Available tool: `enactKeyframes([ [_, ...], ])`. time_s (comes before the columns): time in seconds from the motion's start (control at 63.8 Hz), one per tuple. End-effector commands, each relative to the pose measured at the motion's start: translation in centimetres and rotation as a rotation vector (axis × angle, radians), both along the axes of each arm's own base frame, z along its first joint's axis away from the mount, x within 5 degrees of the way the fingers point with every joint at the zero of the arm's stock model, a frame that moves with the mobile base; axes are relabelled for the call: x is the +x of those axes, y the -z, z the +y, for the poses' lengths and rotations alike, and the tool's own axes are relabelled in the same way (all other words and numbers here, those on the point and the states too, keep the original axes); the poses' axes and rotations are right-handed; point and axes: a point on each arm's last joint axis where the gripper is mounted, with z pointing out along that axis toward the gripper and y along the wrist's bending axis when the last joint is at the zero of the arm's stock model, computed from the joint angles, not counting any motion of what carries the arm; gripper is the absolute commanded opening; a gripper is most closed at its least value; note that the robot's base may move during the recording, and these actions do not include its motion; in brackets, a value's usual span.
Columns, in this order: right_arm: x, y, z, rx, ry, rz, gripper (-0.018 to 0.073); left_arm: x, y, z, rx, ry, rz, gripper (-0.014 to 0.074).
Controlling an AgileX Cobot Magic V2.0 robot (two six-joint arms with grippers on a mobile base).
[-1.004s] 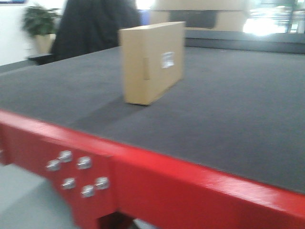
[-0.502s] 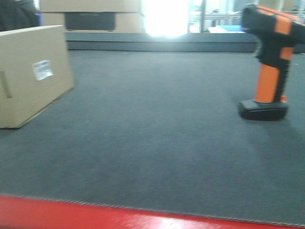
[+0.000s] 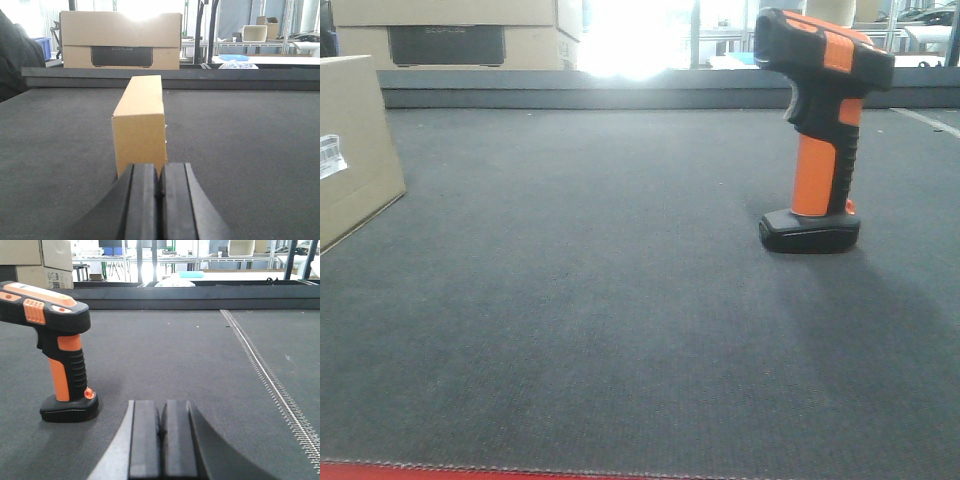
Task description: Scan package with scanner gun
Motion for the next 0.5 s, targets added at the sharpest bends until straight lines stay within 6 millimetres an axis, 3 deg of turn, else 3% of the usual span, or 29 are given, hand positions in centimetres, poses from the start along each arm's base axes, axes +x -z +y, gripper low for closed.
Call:
enactKeyframes([
  [0.0,-0.03,-0.16,-0.01,-0.009,0.002,-0.017,-0.0154,-0.06,-0.27,0.00,-0.012,0.002,-0.023,-0.0111],
  [0.486,-0.03,-0.16,-0.01,-0.009,0.002,-0.017,-0.0154,-0.06,-0.27,0.00,-0.012,0.002,-0.023,-0.0111],
])
